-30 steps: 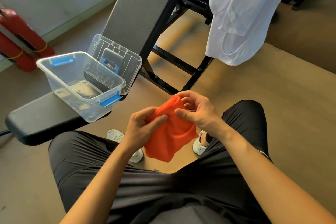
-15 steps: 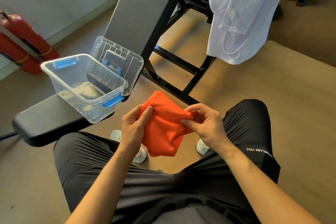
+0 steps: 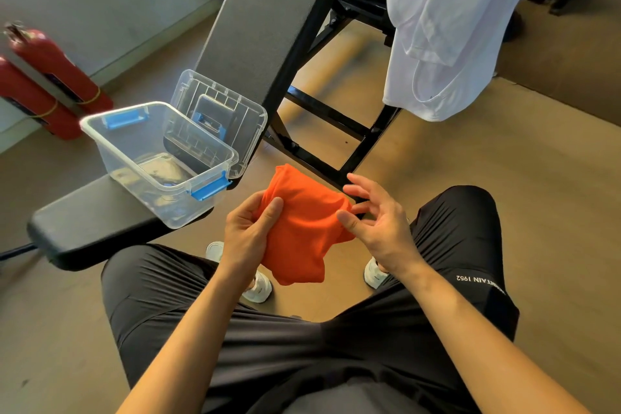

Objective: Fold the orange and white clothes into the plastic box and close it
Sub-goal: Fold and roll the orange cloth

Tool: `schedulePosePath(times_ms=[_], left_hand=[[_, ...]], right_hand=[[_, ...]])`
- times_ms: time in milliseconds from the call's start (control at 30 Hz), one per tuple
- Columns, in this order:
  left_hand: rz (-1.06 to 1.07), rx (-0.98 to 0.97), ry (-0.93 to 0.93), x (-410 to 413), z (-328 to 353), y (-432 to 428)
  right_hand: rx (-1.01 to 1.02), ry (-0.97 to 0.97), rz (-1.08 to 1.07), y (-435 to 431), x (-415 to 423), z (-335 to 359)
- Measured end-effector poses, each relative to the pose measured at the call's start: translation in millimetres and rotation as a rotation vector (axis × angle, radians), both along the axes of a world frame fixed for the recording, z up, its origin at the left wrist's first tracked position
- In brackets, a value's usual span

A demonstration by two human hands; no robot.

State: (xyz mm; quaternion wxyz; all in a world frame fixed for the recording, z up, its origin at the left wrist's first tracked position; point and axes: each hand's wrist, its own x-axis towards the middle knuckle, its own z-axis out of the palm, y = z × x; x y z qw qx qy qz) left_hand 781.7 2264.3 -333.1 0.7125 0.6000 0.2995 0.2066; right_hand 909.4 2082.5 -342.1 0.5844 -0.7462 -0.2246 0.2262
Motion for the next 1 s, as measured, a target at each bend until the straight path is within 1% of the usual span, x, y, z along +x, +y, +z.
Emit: schedulePosePath(times_ms=[100,233,300,400,467,533,633,700,767,833,933,1000], left_hand=[[-0.053,0.054,0.008,-0.7,0.1,4.1],[-0.178,0.205,0.065,-3.8,-1.0,17.2],[-0.274,0.291,0.075,-4.3,1.0,22.1],[-0.419,0.393,0.082,-2.5,7.0,26.3],[-0.503,0.43,0.082,0.3,10.5,26.4],[-0.547,0.469,0.082,2.9,11.4,25.7],[-0.51,0.578,0.115,0.7,7.6,28.3],[-0.514,0.585,0.174,-4.7,1.9,33.3],[-0.522,0.6,0.229,-9.7,-5.5,36.1],[-0.453,0.63,0.261,-12.8,-11.6,36.7],[-0.349,0.549,0.24,-13.4,-17.0,35.4],[-0.284,0.49,0.229,-11.6,-19.6,32.7]], right_hand=[[-0.037,-0.049,0.016,3.2,1.6,-2.4],[-0.21,-0.181,0.025,5.1,10.5,4.0],[-0.194,-0.217,0.047,7.0,15.6,11.1],[-0.109,-0.146,0.201,18.6,18.8,27.7],[-0.108,-0.109,0.33,29.1,18.5,34.9],[-0.126,-0.078,0.394,36.2,18.6,37.1],[-0.078,-0.12,0.322,38.1,19.0,35.2],[-0.043,-0.152,0.246,34.9,20.5,31.3],[-0.05,-0.159,0.186,31.1,23.9,26.6],[-0.083,-0.184,0.136,27.1,28.4,21.2],[-0.12,-0.235,0.082,22.7,33.7,17.3],[-0.193,-0.298,0.085,21.5,34.0,15.5]])
